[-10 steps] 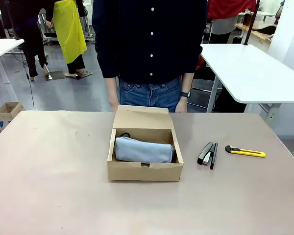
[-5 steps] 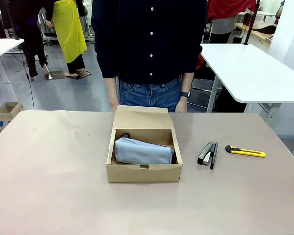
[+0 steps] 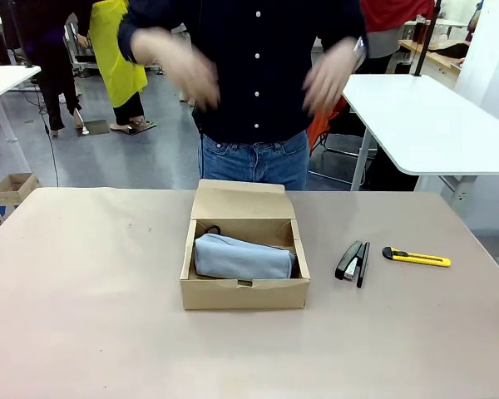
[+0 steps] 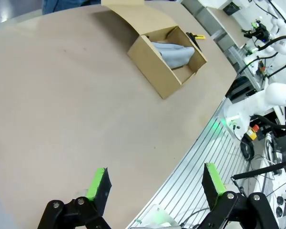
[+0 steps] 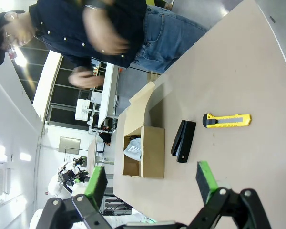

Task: Pack the item into the box.
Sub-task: Close the Mailer Box.

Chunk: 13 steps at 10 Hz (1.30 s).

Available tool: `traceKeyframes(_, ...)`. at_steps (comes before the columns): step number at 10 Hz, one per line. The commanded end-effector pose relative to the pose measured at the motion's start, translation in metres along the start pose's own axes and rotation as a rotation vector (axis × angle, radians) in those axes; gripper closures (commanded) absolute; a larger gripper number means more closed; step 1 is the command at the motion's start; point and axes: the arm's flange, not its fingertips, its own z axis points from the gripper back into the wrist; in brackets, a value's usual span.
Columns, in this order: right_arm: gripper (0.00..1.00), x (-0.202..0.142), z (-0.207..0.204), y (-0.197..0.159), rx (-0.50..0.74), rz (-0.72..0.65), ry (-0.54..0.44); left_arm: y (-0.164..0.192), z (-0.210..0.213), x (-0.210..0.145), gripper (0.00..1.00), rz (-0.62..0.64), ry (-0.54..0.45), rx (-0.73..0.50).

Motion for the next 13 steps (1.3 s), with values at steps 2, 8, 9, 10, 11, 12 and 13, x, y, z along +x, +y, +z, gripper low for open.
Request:
traceKeyframes(2,0.00,0.0021,-0.0010,-0.0005,0.025,0.028,-0.022,-0.0013,-0.0004,-0.0003,0.00,0.004,-0.005,-0.002)
traceKeyframes(8,0.00,0.0021,-0.0010,-0.0005,0.025,0.028,-0.022,-0.0013,-0.0004,-0.0003,0.00,0.004,-0.005,-0.002)
traceKeyframes(9,0.00,0.0021,-0.0010,-0.0005,0.025,0.028,-0.022,-0.0013,-0.0004,-0.0003,0.00,0.004,-0.005,-0.002)
traceKeyframes(10,0.00,0.0021,-0.0010,-0.0005,0.025,0.028,-0.022,-0.0013,-0.0004,-0.0003,0.00,0.004,-0.005,-0.002)
traceKeyframes(11,0.00,0.0021,-0.0010,-0.0005,0.025,0.028,-0.022,-0.0013,-0.0004,-0.0003,0.00,0.004,-0.005,-0.002)
traceKeyframes(12,0.00,0.0021,-0.0010,-0.0005,0.025,0.028,-0.022,-0.0013,-0.0004,-0.0003,0.00,0.004,-0.005,-0.002)
traceKeyframes(13,0.00,0.0021,-0.0010,-0.0005,0.025,0.028,-0.022,-0.0013,-0.0004,-0.0003,0.00,0.004,-0.005,-0.002)
